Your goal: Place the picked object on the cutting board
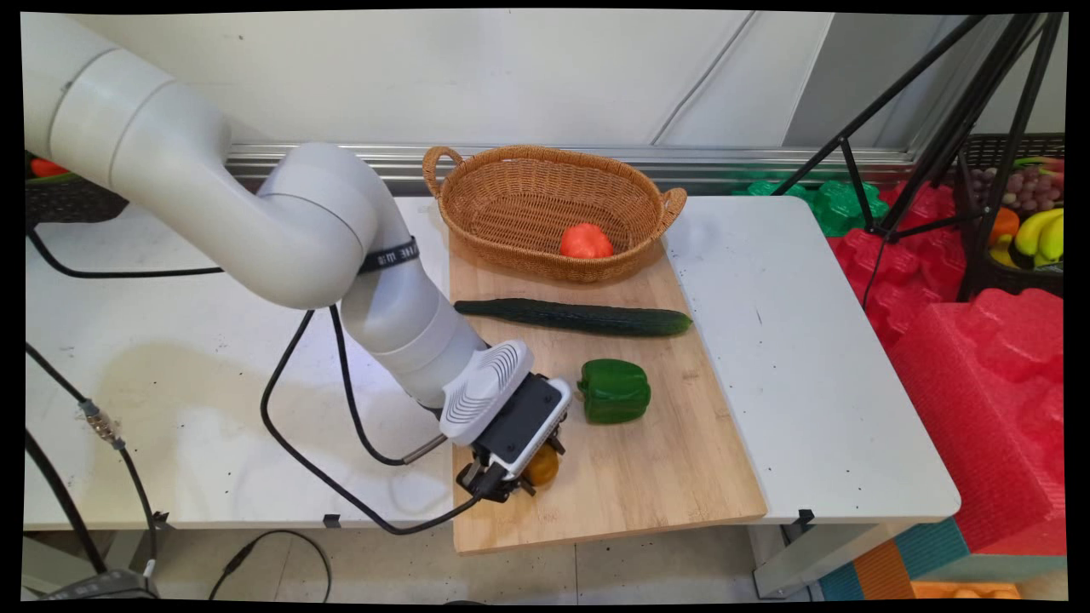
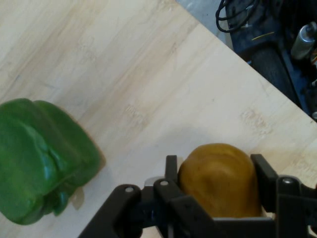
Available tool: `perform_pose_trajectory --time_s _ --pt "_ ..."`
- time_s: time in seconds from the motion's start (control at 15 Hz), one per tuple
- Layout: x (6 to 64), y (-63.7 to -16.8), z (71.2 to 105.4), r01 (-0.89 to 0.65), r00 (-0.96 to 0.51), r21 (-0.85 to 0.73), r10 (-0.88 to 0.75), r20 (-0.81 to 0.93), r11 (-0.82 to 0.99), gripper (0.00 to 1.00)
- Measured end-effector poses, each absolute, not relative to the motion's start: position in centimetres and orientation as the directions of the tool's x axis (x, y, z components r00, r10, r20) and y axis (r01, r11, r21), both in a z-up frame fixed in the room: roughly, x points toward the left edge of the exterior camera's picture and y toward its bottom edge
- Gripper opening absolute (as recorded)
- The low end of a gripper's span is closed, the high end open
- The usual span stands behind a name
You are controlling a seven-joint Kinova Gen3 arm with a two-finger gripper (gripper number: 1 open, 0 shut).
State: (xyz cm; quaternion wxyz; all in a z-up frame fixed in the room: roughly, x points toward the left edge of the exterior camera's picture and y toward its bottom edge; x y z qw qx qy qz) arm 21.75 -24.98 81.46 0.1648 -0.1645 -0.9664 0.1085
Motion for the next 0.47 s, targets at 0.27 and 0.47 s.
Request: perform_pose_trajectory --time_s 0.27,0.47 --pt "21.73 -25.02 80.9 0.291 -0.888 -0.268 0.364 0.281 0.918 0.0" --pt "21.84 -25.06 80.93 0.286 -0.887 -0.273 0.362 0.286 0.918 1.0"
